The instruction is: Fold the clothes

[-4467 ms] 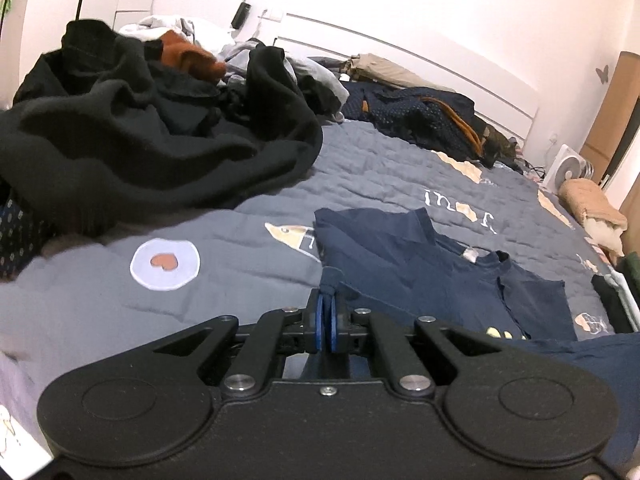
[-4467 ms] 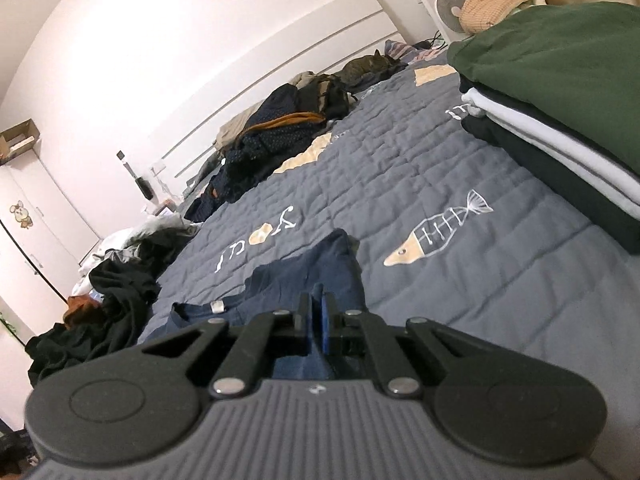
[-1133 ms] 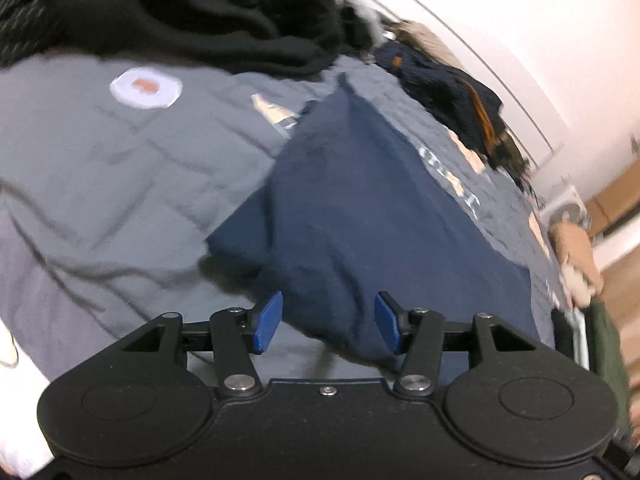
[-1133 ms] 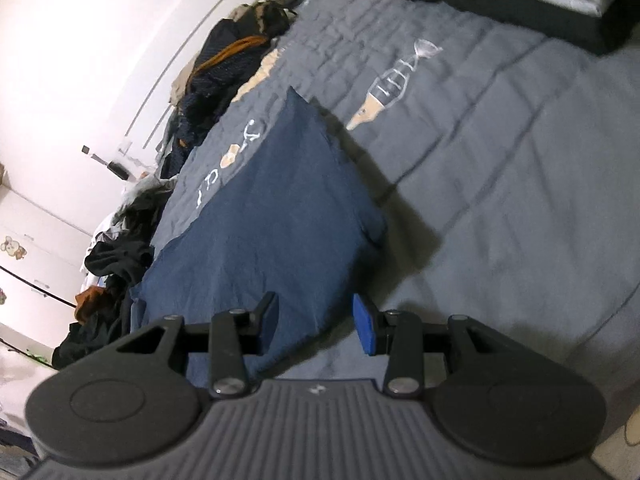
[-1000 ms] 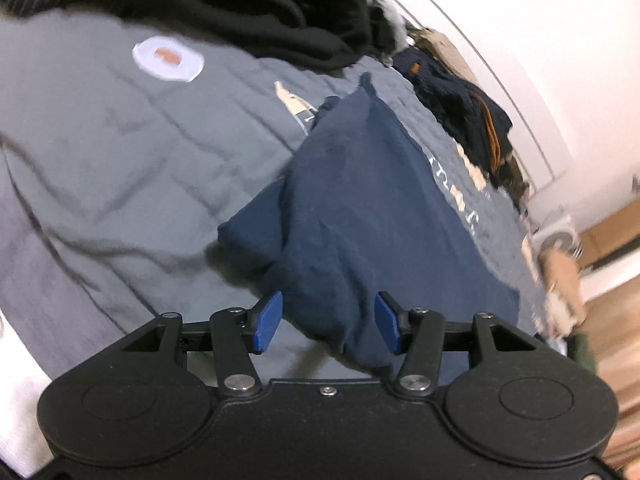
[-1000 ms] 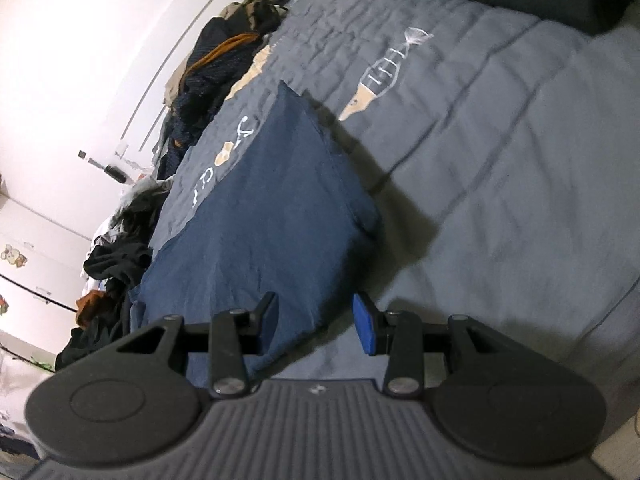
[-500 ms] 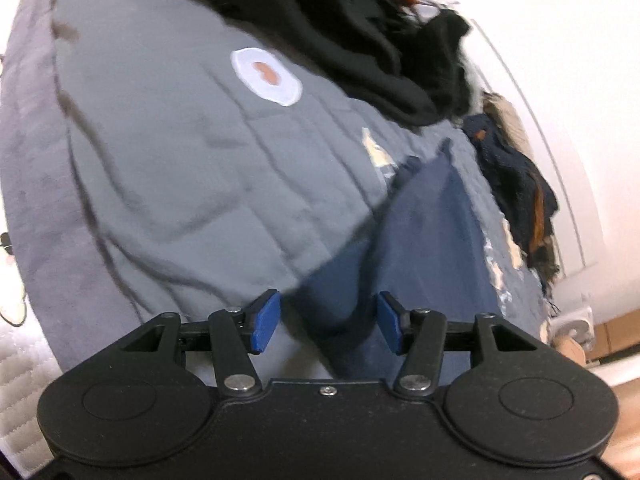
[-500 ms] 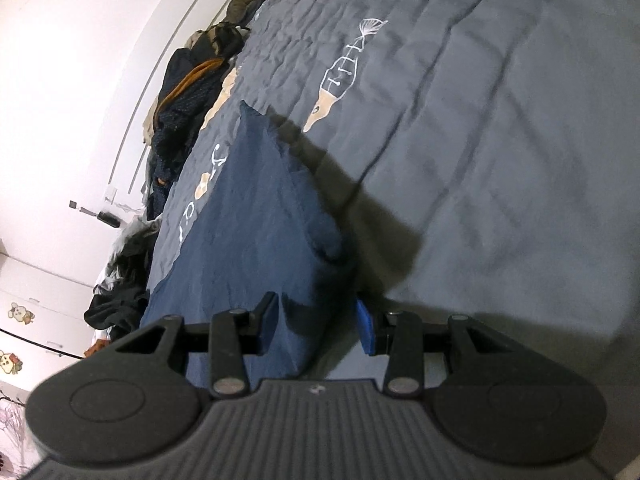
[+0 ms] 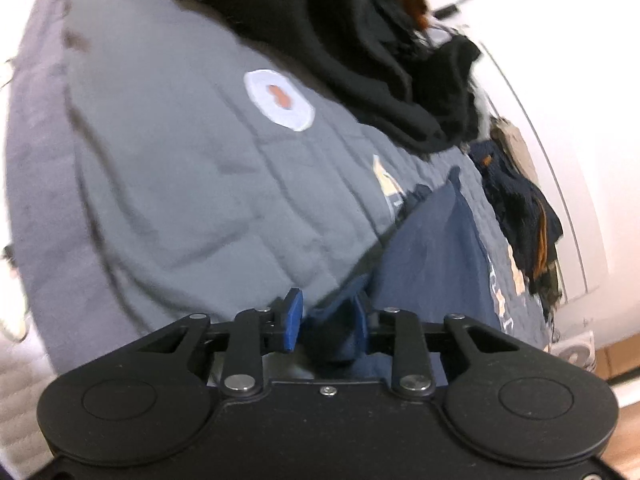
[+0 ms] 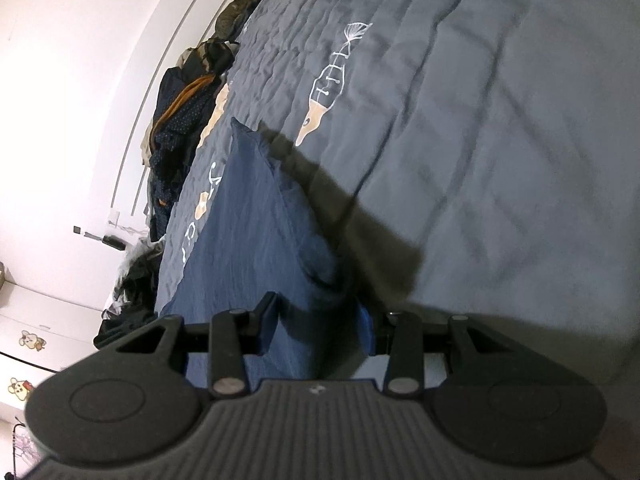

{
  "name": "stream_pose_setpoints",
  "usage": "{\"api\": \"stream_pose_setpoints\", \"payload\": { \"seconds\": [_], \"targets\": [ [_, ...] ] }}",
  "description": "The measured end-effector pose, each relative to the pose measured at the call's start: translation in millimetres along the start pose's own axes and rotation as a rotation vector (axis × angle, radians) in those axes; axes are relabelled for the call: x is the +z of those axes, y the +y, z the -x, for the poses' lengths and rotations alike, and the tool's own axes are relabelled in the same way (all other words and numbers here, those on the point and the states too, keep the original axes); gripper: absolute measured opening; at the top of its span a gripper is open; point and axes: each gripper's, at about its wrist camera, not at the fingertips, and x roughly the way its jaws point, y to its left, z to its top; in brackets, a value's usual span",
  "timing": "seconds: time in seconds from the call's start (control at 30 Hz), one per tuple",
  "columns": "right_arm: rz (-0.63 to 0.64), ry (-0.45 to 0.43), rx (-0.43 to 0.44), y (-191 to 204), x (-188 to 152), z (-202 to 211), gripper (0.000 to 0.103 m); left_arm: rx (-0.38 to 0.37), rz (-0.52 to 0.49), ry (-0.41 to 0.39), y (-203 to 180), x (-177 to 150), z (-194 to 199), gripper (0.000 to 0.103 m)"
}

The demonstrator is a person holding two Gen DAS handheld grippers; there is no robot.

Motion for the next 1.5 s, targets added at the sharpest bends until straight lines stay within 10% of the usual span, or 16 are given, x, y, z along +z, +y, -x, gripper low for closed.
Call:
{"api": "stream_pose_setpoints", "payload": {
  "seconds": [0.33,0.47,0.67,1.03,1.13,1.23,1.5],
  "targets": [
    [0.023,-0.002,-0.008,3.4,-1.3,-2.1,0.04,-0.025,-0.003,0.053,-2.5,-0.4,-10.9,0.028],
    [0.027,-0.018,-0.003,4.0,-2.4,-2.2,0.039,-0.032,-0.023,0.026,-3.6,-0.2,-8.7,0.013],
    [0.066,-0.041,0.006,9.3,-3.5,-2.8,0.008,-0.042,-0.014,-0.034,-2.5,3.4,6.9,0.007],
    [0.044,-0.089,-0.013,5.0,4.1,2.2,0.005,-0.037,0.099,-0.059,18.2,22.7,28.9,0.0],
    [0.052,-0.082,-0.018,6.6,4.0,2.0,0.006,-0.042,-0.026,-0.018,1.1,16.6,26.7,0.014],
    [0.058,-0.081,-0.024,8.4,2.7,2.0,0.007,-0.016,-0.09,0.025,-9.0,3.5,17.8,0.057],
    [0.042,-0.072,-0.036,6.1,1.2,0.6,0.009,-0.023,-0.045,0.138,-6.2,-14.6,-3.0,0.06]
  ]
}}
